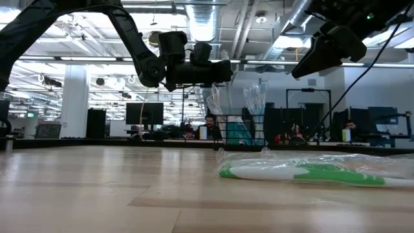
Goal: Pick & Place toothbrushing station
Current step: Put the green toothbrush into the mesh organizer
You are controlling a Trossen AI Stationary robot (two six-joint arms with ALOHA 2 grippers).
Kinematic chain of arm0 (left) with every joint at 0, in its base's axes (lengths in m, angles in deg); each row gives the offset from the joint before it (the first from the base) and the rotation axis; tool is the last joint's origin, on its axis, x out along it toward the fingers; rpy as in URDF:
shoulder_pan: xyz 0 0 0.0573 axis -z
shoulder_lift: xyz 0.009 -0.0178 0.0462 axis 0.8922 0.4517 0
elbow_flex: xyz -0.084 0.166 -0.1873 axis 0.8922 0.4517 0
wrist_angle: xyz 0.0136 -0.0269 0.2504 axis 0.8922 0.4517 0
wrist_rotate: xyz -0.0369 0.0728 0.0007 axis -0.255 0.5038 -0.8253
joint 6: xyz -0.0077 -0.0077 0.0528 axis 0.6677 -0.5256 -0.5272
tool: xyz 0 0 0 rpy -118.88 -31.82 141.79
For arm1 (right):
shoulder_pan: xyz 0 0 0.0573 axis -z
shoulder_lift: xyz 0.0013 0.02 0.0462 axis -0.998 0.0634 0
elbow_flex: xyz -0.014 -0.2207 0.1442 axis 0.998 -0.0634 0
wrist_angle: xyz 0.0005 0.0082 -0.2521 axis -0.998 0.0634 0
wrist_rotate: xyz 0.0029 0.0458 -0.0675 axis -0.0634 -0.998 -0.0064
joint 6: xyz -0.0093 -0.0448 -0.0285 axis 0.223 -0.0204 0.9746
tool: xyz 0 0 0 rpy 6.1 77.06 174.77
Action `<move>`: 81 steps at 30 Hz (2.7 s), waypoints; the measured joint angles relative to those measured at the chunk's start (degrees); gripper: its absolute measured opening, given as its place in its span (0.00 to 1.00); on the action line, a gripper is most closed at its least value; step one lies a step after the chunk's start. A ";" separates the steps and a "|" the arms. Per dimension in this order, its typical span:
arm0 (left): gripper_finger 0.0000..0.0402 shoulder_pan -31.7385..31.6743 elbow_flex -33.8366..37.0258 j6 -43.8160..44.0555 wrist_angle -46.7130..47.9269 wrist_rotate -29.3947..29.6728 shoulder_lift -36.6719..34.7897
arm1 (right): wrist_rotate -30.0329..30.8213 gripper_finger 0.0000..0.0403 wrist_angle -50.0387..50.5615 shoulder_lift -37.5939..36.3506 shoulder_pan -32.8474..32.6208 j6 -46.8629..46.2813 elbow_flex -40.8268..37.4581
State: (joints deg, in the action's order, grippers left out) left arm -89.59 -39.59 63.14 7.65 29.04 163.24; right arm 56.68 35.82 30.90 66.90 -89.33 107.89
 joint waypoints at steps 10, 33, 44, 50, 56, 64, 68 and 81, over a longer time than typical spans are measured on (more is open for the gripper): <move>0.15 0.15 0.00 0.00 0.05 -0.01 0.00 | -0.22 0.29 0.57 0.00 0.00 0.00 0.00; 0.07 0.90 1.97 3.26 14.62 0.00 -8.81 | -0.22 0.29 1.26 0.00 0.00 -0.48 0.00; 0.05 1.03 3.17 7.12 14.51 -0.01 -8.81 | -0.22 0.29 1.24 0.01 0.00 -0.50 0.00; 0.06 1.05 3.19 8.03 14.58 -0.01 -8.79 | -0.22 0.29 1.24 0.00 0.00 -0.50 0.00; 0.05 1.82 3.19 8.15 15.35 -0.01 -8.76 | -0.22 0.29 1.26 0.01 0.01 -0.52 0.00; 0.06 1.84 3.23 7.79 17.48 -0.01 -8.70 | -0.22 0.29 1.25 0.02 0.02 -0.66 0.00; 0.06 1.66 3.23 7.78 17.46 0.01 -8.70 | -0.22 0.29 1.24 0.01 0.02 -0.65 0.00; 0.07 1.62 3.23 8.15 20.12 0.00 -8.70 | -0.22 0.29 1.24 0.00 0.02 -0.61 0.00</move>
State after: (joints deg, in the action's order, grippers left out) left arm -87.97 -36.36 71.30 27.77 29.04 154.54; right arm 56.46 37.07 30.90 66.92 -89.94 107.89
